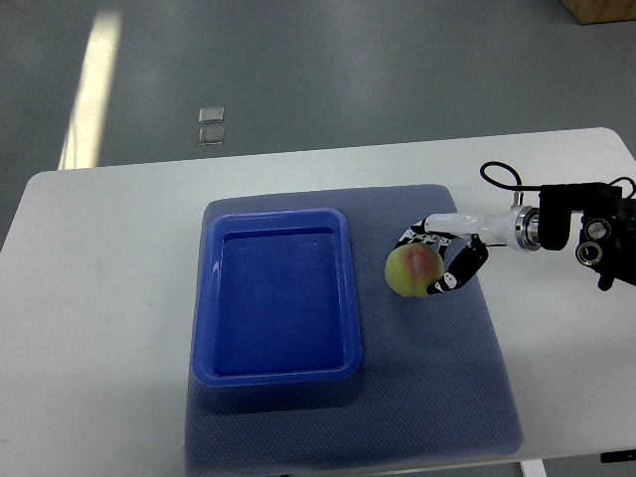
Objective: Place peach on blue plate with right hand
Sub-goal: 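Close the right hand fingers around the peach, then lift the peach with the right hand and carry it over the tray, then lower the peach into the blue tray and open the right hand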
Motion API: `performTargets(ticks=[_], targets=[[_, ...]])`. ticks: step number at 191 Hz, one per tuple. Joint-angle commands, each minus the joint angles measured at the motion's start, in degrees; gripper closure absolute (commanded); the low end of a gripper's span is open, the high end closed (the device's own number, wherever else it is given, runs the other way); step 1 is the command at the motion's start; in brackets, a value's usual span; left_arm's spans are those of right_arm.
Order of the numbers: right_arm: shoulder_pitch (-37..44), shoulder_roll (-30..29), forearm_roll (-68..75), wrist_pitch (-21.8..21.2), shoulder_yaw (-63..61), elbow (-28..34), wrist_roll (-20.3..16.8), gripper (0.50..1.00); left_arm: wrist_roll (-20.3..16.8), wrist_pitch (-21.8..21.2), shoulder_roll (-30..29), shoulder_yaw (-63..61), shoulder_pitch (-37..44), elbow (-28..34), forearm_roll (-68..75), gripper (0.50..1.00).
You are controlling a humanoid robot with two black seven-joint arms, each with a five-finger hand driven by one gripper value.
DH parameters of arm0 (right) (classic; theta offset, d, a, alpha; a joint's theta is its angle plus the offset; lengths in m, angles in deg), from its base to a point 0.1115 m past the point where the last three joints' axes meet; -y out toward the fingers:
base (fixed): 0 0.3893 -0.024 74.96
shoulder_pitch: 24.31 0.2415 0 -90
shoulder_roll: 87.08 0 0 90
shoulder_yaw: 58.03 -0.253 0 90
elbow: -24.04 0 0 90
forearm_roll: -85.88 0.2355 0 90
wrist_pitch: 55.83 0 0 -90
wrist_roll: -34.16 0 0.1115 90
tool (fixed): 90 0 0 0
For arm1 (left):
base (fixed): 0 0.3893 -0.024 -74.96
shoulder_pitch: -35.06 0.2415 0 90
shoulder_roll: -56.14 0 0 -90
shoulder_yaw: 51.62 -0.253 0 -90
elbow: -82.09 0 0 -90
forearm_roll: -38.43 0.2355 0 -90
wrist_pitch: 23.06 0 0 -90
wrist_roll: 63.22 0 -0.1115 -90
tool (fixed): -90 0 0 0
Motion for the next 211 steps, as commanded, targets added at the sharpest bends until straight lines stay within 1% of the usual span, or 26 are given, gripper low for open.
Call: performTargets(ticks=[1, 10, 11, 13, 33, 34, 36, 49, 58, 59, 65, 117, 118, 132, 142, 143, 149, 159, 160, 173, 183, 184, 197, 206, 207, 211], targets=[[2.23, 3.25, 0.81, -3.37, -3.89, 2.8, 0.07, 0.967, 0.06, 0.0, 0.0, -0.09, 0.0, 0.0, 0.01, 0.5], [2.23, 3.25, 0.81, -3.38, -3.89, 2.81, 0.07, 0.967, 0.06, 0.0, 0.0, -0.09, 0.0, 0.0, 0.01, 0.5], [4.67, 5.08, 2.55, -6.08, -4.85, 3.68, -0.02, 0.967, 0.06, 0.0, 0.0, -0.09, 0.0, -0.09, 0.01, 0.5], [5.3, 5.54, 3.18, -6.71, -5.03, 3.86, -0.02, 0.967, -0.02, 0.0, 0.0, -0.09, 0.0, -0.09, 0.01, 0.5], [7.77, 7.65, 5.91, -8.56, -5.74, 4.65, -0.29, 0.967, 0.06, 0.0, 0.0, -0.09, 0.0, -0.09, 0.01, 0.5], [10.46, 10.0, 8.35, -10.57, -5.82, 5.35, -0.37, 0.965, 0.06, 0.0, 0.0, -0.09, 0.0, -0.09, 0.01, 0.5], [11.1, 10.46, 8.89, -11.11, -5.82, 5.62, -0.46, 0.965, 0.06, 0.0, 0.0, -0.09, 0.0, -0.09, 0.01, 0.5], [14.53, 12.83, 11.09, -13.48, -5.91, 6.41, -0.46, 0.965, 0.06, 0.0, 0.0, -0.09, 0.0, -0.09, 0.01, 0.5], [14.53, 12.83, 11.1, -13.49, -5.91, 6.41, -0.46, 0.965, 0.06, 0.0, 0.0, -0.09, 0.0, -0.09, 0.01, 0.5], [16.71, 14.49, 12.75, -14.97, -5.91, 6.58, -0.46, 0.963, 0.06, 0.0, 0.0, -0.09, 0.0, -0.18, 0.01, 0.5], [17.87, 15.21, 13.64, -15.68, -5.91, 6.67, -0.46, 0.961, 0.06, 0.0, 0.0, -0.09, 0.0, -0.18, 0.01, 0.5], [21.74, 14.24, 15.49, -15.95, -5.82, 6.59, -0.9, 0.955, -0.02, 0.0, 0.0, -0.09, 0.0, -0.44, 0.01, 0.5], [22.44, 11.63, 15.49, -15.34, -5.65, 6.24, -1.16, 0.955, 0.06, 0.0, 0.0, -0.09, 0.0, -0.44, 0.01, 0.5], [22.79, 6.16, 15.4, -13.14, -4.77, 4.57, -1.69, 0.953, 0.06, 0.0, 0.0, -0.09, 0.0, -0.44, 0.01, 0.5], [22.8, 6.15, 15.4, -13.13, -4.77, 4.56, -1.69, 0.953, 0.06, 0.0, 0.0, -0.09, 0.0, -0.44, 0.01, 0.5], [23.14, 3.28, 14.88, -12.09, -3.73, 2.82, -2.21, 0.947, -0.02, 0.0, 0.0, -0.09, 0.0, -0.44, 0.01, 0.5], [23.24, 1.15, 14.7, -11.47, -2.49, 1.67, -2.39, 0.946, 0.06, 0.0, 0.0, -0.09, 0.0, -0.44, 0.01, 0.5], [23.24, 1.14, 14.7, -11.47, -2.48, 1.66, -2.4, 0.946, 0.06, 0.0, 0.0, -0.09, 0.0, -0.44, 0.01, 0.5], [23.32, -3.03, 14.27, -10.68, -0.31, -0.34, -2.4, 0.944, -0.02, 0.0, 0.0, -0.09, 0.0, -0.44, 0.09, 0.5], [23.24, -8.51, 13.82, -9.27, 1.73, -2.99, -2.4, 0.942, 0.06, 0.0, 0.0, -0.09, 0.0, -0.53, 0.1, 0.5], [23.24, -8.52, 13.82, -9.27, 1.73, -2.99, -2.4, 0.942, 0.06, 0.0, 0.0, -0.09, 0.0, -0.53, 0.1, 0.5], [22.97, -12.09, 13.3, -8.22, 3.04, -5.69, -2.4, 0.938, 0.06, 0.0, 0.0, -0.09, 0.0, -0.53, 0.1, 0.5], [22.53, -16.69, 12.59, -7.25, 4.46, -9.23, -2.4, 0.934, 0.06, 0.0, 0.0, -0.09, 0.0, -0.53, 0.1, 0.5], [22.53, -16.7, 12.59, -7.25, 4.46, -9.23, -2.4, 0.934, 0.06, 0.0, 0.0, -0.09, 0.0, -0.53, 0.1, 0.5], [22.1, -20.26, 12.16, -6.64, 5.24, -11.76, -2.4, 0.932, 0.06, 0.0, 0.0, -0.09, 0.0, -0.53, 0.1, 0.5], [21.57, -21.96, 11.98, -6.54, 5.6, -12.92, -2.4, 0.93, 0.06, 0.0, 0.0, -0.09, 0.0, -0.53, 0.1, 0.5]])
